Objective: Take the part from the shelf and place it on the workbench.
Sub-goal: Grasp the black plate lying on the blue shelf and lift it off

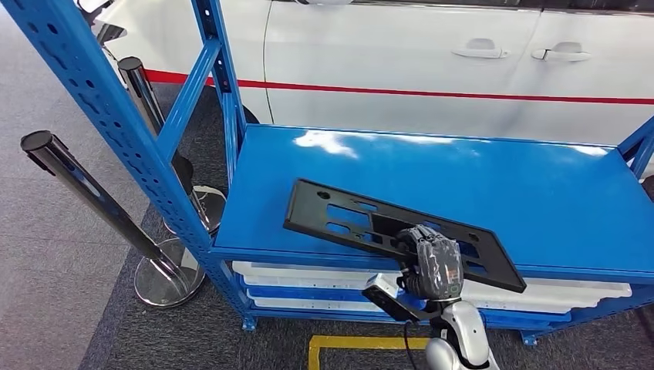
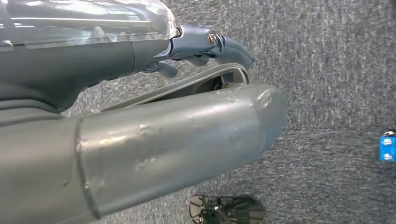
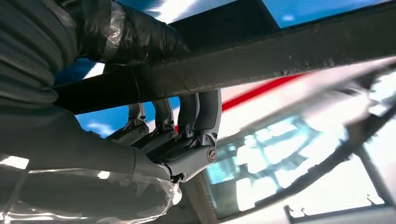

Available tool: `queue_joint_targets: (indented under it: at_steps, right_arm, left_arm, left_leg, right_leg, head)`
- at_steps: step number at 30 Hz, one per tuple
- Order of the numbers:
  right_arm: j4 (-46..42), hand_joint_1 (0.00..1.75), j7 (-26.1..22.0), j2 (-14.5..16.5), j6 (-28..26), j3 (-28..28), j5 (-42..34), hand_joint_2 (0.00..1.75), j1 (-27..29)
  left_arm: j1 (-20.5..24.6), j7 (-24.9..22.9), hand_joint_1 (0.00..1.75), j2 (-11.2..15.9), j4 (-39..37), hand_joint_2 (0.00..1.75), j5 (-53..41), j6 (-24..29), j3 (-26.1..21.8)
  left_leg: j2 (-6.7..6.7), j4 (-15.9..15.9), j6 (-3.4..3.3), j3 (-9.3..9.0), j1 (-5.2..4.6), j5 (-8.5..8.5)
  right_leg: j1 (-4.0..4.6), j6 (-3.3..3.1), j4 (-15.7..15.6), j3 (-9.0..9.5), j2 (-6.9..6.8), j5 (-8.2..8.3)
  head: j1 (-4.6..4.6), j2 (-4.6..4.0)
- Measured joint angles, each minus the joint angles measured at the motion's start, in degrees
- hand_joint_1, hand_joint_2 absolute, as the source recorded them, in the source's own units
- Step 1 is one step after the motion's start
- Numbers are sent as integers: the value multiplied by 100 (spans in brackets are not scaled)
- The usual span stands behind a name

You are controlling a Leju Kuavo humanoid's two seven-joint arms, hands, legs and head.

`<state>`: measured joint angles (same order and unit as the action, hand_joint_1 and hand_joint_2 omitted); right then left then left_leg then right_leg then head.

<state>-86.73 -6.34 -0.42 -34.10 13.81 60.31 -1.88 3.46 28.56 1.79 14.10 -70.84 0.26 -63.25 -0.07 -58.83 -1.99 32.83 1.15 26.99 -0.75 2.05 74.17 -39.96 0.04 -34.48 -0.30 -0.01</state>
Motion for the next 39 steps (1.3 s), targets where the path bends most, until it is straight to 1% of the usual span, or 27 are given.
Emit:
queue_joint_targets:
  at_steps: [1,3,4,5,7,9,10,11,13,15,16,19,21,22,23,25,26,27,28,30,31,32,33,35,36,37,39]
  right_arm:
    - [-150,175,-45,8,-11,55,-70,175,52]
    - [-376,175,-67,20,-10,128,-113,175,103]
    - [-465,175,-76,25,-10,153,-127,175,112]
    - [-539,175,-117,29,-19,171,-179,175,122]
    - [-696,175,-351,33,-94,215,-478,175,167]
    - [-980,175,-727,36,-239,300,-990,175,255]
    - [-1172,175,-892,37,-315,361,-1238,175,295]
    - [-1385,175,-1032,39,-380,435,-1462,175,329]
    - [-1803,175,-1253,31,-456,581,-1859,175,401]
    - [-2071,175,-1394,16,-473,666,-2120,175,474]
    - [-2125,175,-1426,12,-474,682,-2178,175,492]
    - [-2151,175,-1445,8,-474,690,-2208,175,501]
    - [-2285,175,-1538,-12,-471,724,-2387,175,553]
    - [-2407,175,-1615,-29,-468,752,-2530,175,595]
    - [-2566,175,-1727,-51,-448,784,-2731,175,653]
    - [-2852,175,-1952,-82,-301,823,-3249,175,796]
    - [-2953,175,-2046,-90,-186,830,-3557,175,873]
    - [-3012,175,-2109,-92,-65,830,-3851,175,944]
    - [-3042,175,-2150,-90,50,829,-4117,175,1009]
    - [-3056,175,-2228,-83,270,828,-4509,175,1135]
    - [-3056,175,-2271,-78,389,827,-4670,175,1211]
    - [-3056,175,-2315,-73,506,827,-4799,175,1281]
    - [-3056,175,-2358,-67,620,826,-4902,175,1344]
    - [-3066,175,-2437,-43,821,826,-5030,175,1431]
    - [-3074,175,-2469,-23,893,827,-5058,175,1465]
    - [-3085,175,-2503,-3,957,827,-5072,175,1499]
    - [-3103,175,-2565,41,1058,829,-5077,175,1576]
  left_arm:
    - [-9,3,0,-1,0,0,1,-4,-19]
    - [-14,9,0,-5,0,0,1,-8,-37]
    - [-13,11,0,-7,0,0,1,-9,-43]
    - [-13,14,0,-8,0,0,1,-12,-49]
    - [-15,28,0,-10,0,0,-1,-22,-73]
    - [-19,53,0,-14,0,0,-1,-40,-115]
    - [-21,65,0,-17,0,0,1,-50,-136]
    - [-22,73,0,-18,0,0,3,-60,-157]
    - [-25,80,0,-20,0,0,21,-75,-207]
    - [-31,81,0,-22,0,0,42,-83,-252]
    - [-34,82,0,-23,0,0,48,-85,-263]
    - [-37,82,0,-25,0,0,50,-85,-269]
    - [-53,93,0,-28,0,0,55,-85,-292]
    - [-64,102,0,-29,0,0,57,-85,-311]
    - [-71,114,0,-30,0,0,59,-85,-345]
    - [-80,146,0,-36,0,0,79,-116,-451]
    - [-81,159,0,-40,1,0,91,-135,-514]
    - [-86,168,0,-44,1,0,105,-156,-567]
    - [-87,169,0,-49,2,0,113,-165,-612]
    - [-92,165,0,-54,2,0,137,-180,-683]
    - [-97,155,0,-57,2,0,152,-189,-719]
    - [-102,142,0,-61,2,0,164,-198,-753]
    - [-107,129,0,-64,2,0,173,-209,-786]
    - [-110,109,0,-73,2,0,181,-236,-843]
    - [-109,100,0,-77,2,0,184,-247,-868]
    - [-108,89,0,-80,2,0,186,-256,-889]
    - [-108,68,0,-87,2,0,185,-266,-933]
  left_leg:
    - [-2,0,7,-7,3,5]
    - [-10,1,29,-32,8,20]
    - [-16,-2,48,-39,1,28]
    - [-20,0,74,-40,-4,31]
    - [-25,17,139,-38,-9,25]
    - [-24,4,210,-39,-1,59]
    - [-23,-90,234,-6,1,135]
    - [-22,-300,249,82,1,275]
    - [-20,-1003,261,406,5,639]
    - [-19,-1538,273,665,6,852]
    - [-19,-1630,275,711,6,875]
    - [-19,-1652,276,723,6,873]
    - [-19,-1585,269,696,6,770]
    - [-19,-1306,254,561,5,586]
    - [-21,-899,222,366,-7,394]
    - [-22,-152,124,6,-27,89]
    - [-21,-9,69,-58,-30,60]
    - [-16,11,30,-61,-22,40]
    - [-11,33,-1,-64,-10,23]
    - [-6,31,-11,-51,-8,18]
    - [-5,29,-12,-48,-8,15]
    - [-4,25,-12,-48,-7,12]
    - [-4,22,-12,-53,-6,9]
    - [-9,19,-2,-66,-8,13]
    - [-13,15,16,-65,-16,12]
    - [-15,14,43,-59,-23,7]
    - [-18,27,118,-46,-27,-19]
  right_leg:
    - [-9,0,-108,43,-1,132]
    - [-15,-28,-831,376,-3,537]
    - [0,-55,-1191,543,-2,675]
    - [17,-82,-1427,648,-1,741]
    - [56,-134,-1544,688,6,739]
    - [34,-207,-1610,717,5,771]
    - [22,-254,-1652,741,0,790]
    - [11,-296,-1691,764,-6,807]
    - [37,-344,-1699,774,-13,802]
    - [59,-360,-1693,775,-15,792]
    - [63,-363,-1692,775,-16,790]
    - [65,-364,-1690,776,-16,789]
    - [76,-370,-1679,778,-14,782]
    - [84,-367,-1661,782,-8,769]
    - [102,-348,-1619,777,0,741]
    - [111,-256,-1540,766,15,683]
    - [109,-194,-1453,736,19,612]
    - [93,-142,-1301,672,19,500]
    - [77,-95,-1029,553,19,328]
    - [42,-42,-331,221,17,-13]
    - [23,-25,-91,105,16,-81]
    - [7,-15,-47,82,14,-37]
    - [-6,-13,-212,164,12,106]
    - [-13,-36,-955,537,7,487]
    - [-1,-59,-1276,687,8,614]
    - [14,-82,-1475,772,12,676]
    - [45,-132,-1556,775,21,703]
  head:
    - [1,0]
    - [0,1]
    - [0,1]
    - [-1,0]
    - [-1,-1]
    - [-2,-1]
    - [-3,-1]
    - [-4,-1]
    - [-4,-1]
    - [-4,0]
    - [-5,0]
    - [-5,0]
    - [-5,-2]
    - [-5,-2]
    - [-4,-2]
    - [-3,-2]
    - [-1,-1]
    - [-1,-1]
    - [-1,-1]
    - [-1,-1]
    - [-1,-1]
    - [0,0]
    - [0,-1]
    - [0,0]
    - [0,0]
    - [-1,0]
    - [-2,-1]
